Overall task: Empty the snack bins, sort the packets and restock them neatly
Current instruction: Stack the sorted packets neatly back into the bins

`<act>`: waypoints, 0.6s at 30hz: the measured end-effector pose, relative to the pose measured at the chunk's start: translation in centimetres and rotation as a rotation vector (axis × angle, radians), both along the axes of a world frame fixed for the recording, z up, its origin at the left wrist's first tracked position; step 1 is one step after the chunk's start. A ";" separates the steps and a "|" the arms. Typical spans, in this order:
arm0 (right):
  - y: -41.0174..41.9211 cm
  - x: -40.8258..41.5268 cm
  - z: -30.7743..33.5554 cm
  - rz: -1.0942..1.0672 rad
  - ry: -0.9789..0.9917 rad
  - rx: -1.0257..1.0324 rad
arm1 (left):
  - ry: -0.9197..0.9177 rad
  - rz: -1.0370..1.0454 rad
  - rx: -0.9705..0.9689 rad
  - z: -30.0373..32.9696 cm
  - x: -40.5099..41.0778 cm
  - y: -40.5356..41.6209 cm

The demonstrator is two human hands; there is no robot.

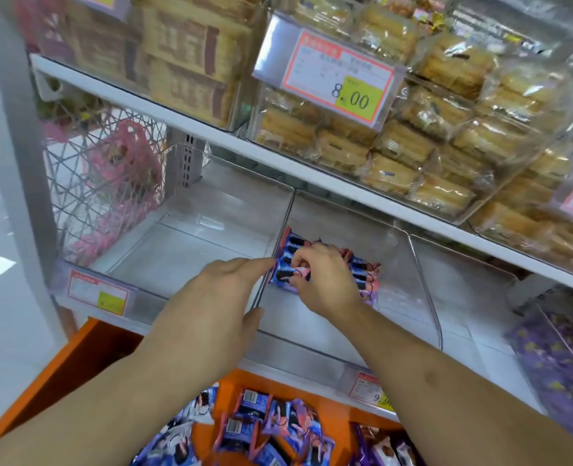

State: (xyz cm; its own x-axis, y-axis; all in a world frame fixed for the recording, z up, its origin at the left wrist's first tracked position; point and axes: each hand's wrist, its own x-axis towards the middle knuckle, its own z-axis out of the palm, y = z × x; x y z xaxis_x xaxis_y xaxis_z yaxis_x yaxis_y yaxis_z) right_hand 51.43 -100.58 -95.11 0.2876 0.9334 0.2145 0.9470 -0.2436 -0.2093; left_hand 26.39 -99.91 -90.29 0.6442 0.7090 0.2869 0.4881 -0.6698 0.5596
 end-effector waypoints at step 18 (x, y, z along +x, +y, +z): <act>-14.2 -6.9 6.1 0.220 0.290 0.214 | 0.044 -0.244 0.000 2.3 -2.1 -4.4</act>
State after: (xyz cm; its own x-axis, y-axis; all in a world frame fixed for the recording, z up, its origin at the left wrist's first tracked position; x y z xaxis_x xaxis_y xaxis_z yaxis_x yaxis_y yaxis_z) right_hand 44.57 -114.82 -89.02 0.1635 0.9225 0.3498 0.8661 0.0355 -0.4986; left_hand 24.32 -104.36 -88.00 0.8084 0.5306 0.2547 0.3353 -0.7709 0.5416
